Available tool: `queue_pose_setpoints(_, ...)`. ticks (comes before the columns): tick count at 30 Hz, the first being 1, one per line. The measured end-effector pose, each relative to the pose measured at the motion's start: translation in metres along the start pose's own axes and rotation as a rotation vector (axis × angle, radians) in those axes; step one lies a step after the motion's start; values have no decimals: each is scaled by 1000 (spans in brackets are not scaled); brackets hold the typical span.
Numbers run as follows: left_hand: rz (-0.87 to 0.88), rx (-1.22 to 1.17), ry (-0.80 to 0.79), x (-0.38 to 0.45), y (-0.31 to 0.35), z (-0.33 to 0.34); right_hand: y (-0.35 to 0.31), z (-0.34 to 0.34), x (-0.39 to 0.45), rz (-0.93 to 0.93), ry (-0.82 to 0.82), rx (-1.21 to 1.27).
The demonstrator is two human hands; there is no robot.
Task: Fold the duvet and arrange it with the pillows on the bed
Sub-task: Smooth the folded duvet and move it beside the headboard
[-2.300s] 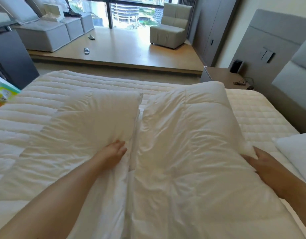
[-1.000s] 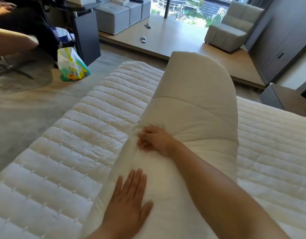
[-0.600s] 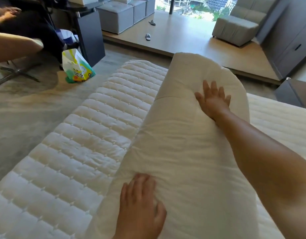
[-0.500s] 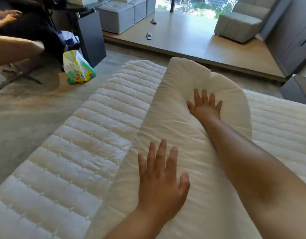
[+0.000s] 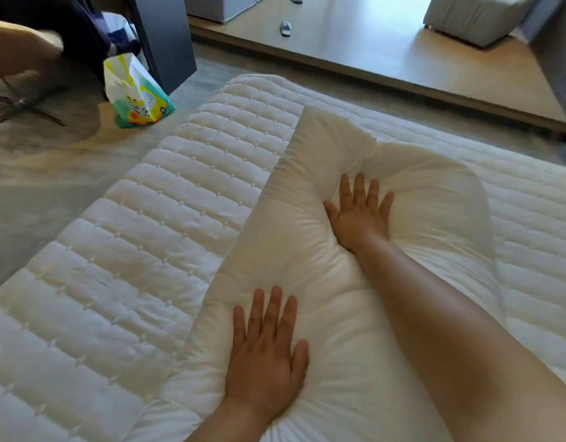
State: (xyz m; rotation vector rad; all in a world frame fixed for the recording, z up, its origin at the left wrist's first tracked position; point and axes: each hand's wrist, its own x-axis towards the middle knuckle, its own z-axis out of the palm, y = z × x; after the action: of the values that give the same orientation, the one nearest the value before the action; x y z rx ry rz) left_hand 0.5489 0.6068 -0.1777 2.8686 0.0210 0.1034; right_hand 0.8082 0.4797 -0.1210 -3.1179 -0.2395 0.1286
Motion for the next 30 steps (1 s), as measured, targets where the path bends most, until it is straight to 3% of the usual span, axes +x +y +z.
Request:
queue_pose_setpoints(7, 28, 11, 48, 3, -6, 20, -1, 31, 3, -17, 93, -37)
queue_pose_setpoints(12, 20, 11, 42, -2, -4, 14, -3, -5, -1, -20, 94, 127)
queue_pose_setpoints(15, 36, -13, 52, -9, 0, 13, -14, -55, -6, -44, 307, 375)
queue_pose_setpoints(17, 49, -19, 79, -10, 2, 14, -34, -88, 7, -146, 440, 310)
queue_pose_setpoints(18, 52, -17, 97, -10, 2, 15, -46, -101, 21, -208, 434, 218)
queue_pose_setpoints(20, 49, -18, 127, -8, 0, 17, -60, -111, 51, -275, 273, 54)
queue_pose_setpoints(23, 45, -27, 152, -4, -2, 21, -44, -64, 79, -194, -14, -28)
queue_pose_setpoints(26, 48, -35, 180, -1, -3, 26, -32, -9, 85, -131, -72, -96)
queue_pose_setpoints(30, 25, 4, 123, 6, -14, 34, -50, 7, 100, -125, -43, -201)
